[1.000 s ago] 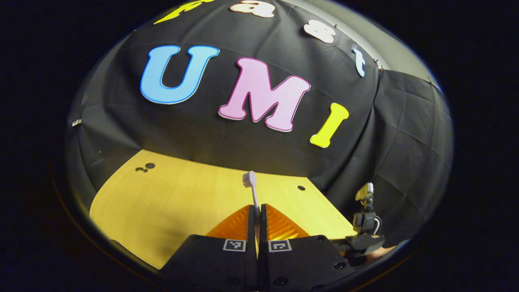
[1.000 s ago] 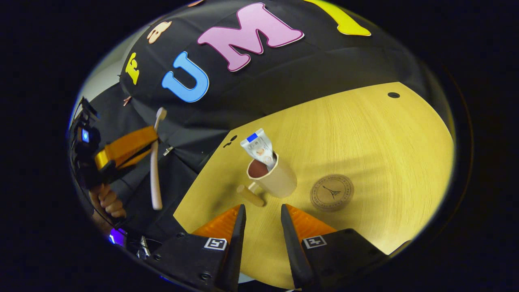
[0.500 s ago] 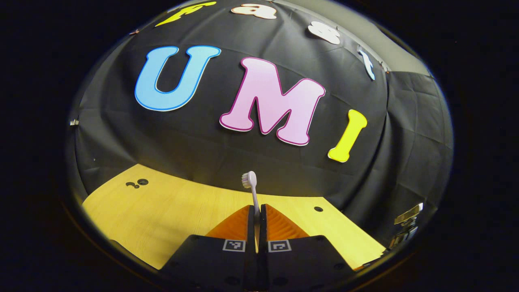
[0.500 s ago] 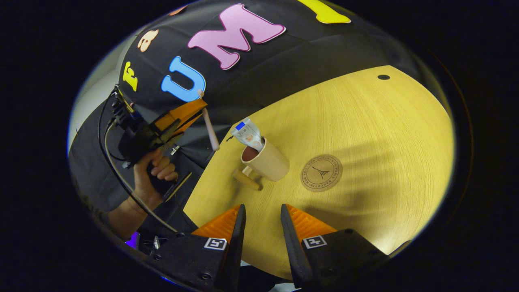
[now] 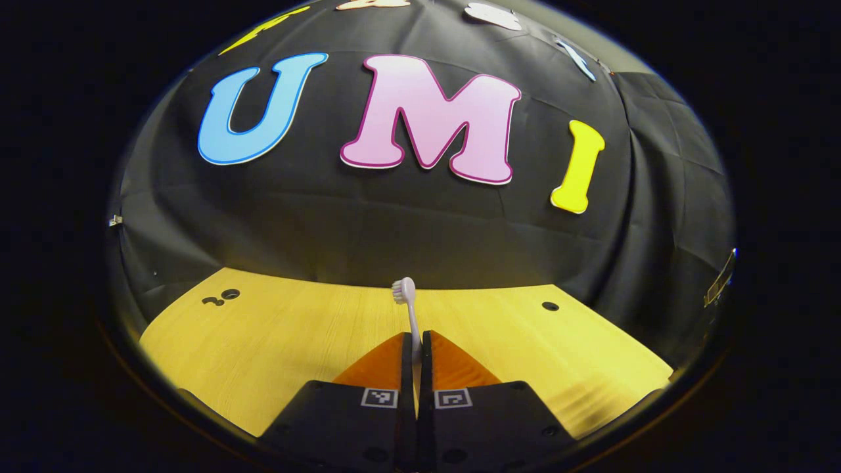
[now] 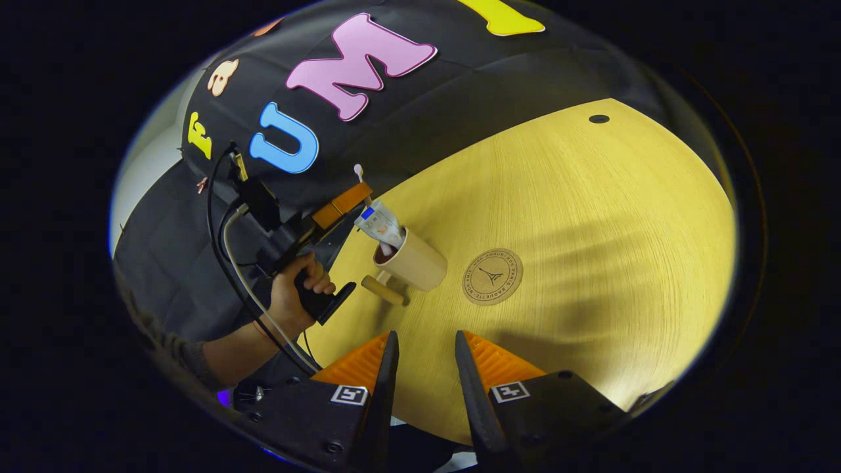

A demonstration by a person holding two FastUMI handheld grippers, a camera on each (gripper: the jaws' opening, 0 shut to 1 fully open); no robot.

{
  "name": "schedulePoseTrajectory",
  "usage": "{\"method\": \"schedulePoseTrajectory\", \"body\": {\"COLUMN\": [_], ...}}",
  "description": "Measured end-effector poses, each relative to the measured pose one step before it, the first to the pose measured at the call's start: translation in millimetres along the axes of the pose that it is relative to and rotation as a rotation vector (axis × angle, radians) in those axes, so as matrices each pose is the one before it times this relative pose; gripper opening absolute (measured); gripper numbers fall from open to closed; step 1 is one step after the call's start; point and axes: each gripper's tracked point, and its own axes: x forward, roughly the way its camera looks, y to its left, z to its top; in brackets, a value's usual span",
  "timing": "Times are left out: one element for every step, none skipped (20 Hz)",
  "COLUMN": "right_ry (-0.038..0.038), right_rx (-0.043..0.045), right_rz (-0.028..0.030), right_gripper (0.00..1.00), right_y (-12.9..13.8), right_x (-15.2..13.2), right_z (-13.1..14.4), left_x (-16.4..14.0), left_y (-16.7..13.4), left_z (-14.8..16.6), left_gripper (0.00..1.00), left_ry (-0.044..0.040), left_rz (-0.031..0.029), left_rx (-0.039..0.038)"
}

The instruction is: Put the toothbrush and toothpaste on the desktop into the cup, then pick up the cup and place it on the coaster on the desktop.

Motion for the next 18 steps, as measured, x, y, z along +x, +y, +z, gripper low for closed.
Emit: {"method": "schedulePoseTrajectory", "body": {"right_ry": [-0.00069, -0.00145, -0.00099, -0.00029, -0.00171, -0.00308, 0.00074, 0.00034, 0.00152, 0.00263, -0.00090, -0.00425, -0.00097, -0.00065, 0.00134, 0.00409, 0.00300, 0.00314], "right_rx": [0.00189, 0.00332, 0.00246, 0.00214, 0.00288, 0.00173, 0.00256, -0.00047, -0.00325, -0.00241, 0.00180, 0.00449, 0.00542, 0.00161, -0.00094, -0.00147, -0.00174, -0.00164], "right_rz": [-0.00084, 0.00111, 0.00092, -0.00178, -0.00138, -0.00585, -0.00328, -0.00299, -0.00246, -0.00416, -0.00093, -0.00261, 0.00156, -0.00054, 0.00026, 0.00035, 0.00087, 0.00120], "right_gripper": [0.53, 0.53, 0.53, 0.53, 0.53, 0.53, 0.53, 0.53, 0.53, 0.53, 0.53, 0.53, 0.53, 0.53, 0.53, 0.53, 0.53, 0.53], "right_y": [-0.59, 0.42, 0.08, 0.27, -1.00, -0.89, -0.32, -0.69, 0.29, -1.05, 0.10, -0.19, 0.66, 1.05, 0.24, 0.60, 0.30, 0.27], "right_x": [-0.49, -0.92, 0.00, -0.71, -0.68, -0.74, -1.34, -1.47, -2.52, -0.36, -1.35, 0.30, 0.15, -0.70, -1.25, 0.24, -0.61, 0.23], "right_z": [-0.14, 0.30, 0.88, 0.37, 0.33, 0.86, 0.80, 0.01, -0.39, -0.18, 1.11, 1.91, 0.82, -0.21, -1.13, -1.43, -1.38, -1.20], "left_x": [-0.37, -0.61, 0.55, -0.04, 0.34, 0.27, 1.05, -0.80, -0.62, -0.71, 0.30, -3.19, -1.51, -0.11, -0.98, -1.20, -0.94, -2.05], "left_y": [2.05, 0.95, 0.34, -0.04, -0.42, 0.69, 3.39, -0.60, -1.51, -1.16, -0.05, -3.69, -1.77, -3.27, -2.86, -0.74, 0.15, -0.67], "left_z": [-5.22, -2.86, -3.20, -1.12, -2.62, -1.74, -8.98, -2.14, -2.70, -1.67, -1.15, 2.94, -3.17, -2.15, -4.68, -3.24, -3.77, -1.50], "left_gripper": [0.06, 0.06, 0.06, 0.06, 0.06, 0.06, 0.06, 0.06, 0.07, 0.07, 0.09, 0.10, 0.11, 0.12, 0.13, 0.14, 0.20, 0.23], "left_ry": [0.00938, 0.00547, 0.00492, 0.00084, 0.00222, 0.00521, 0.00583, 0.00635, 0.00549, 0.00724, 0.00825, 0.01079, 0.01264, 0.01158, 0.01576, 0.01215, 0.00992, 0.00731], "left_rz": [0.00788, 0.00495, -0.00137, -0.00088, -0.00339, 0.00321, 0.00290, -0.00198, -0.00416, -0.00497, -0.00025, -0.00384, -0.01029, -0.01536, -0.01190, 0.00014, 0.00092, -0.00001], "left_rx": [0.00577, 0.00557, 0.00181, 0.00122, 0.00238, 0.00492, 0.00521, 0.00079, -0.00203, -0.00162, 0.00052, -0.00147, -0.00491, -0.00679, -0.00528, -0.00057, -0.00110, -0.00185]}}
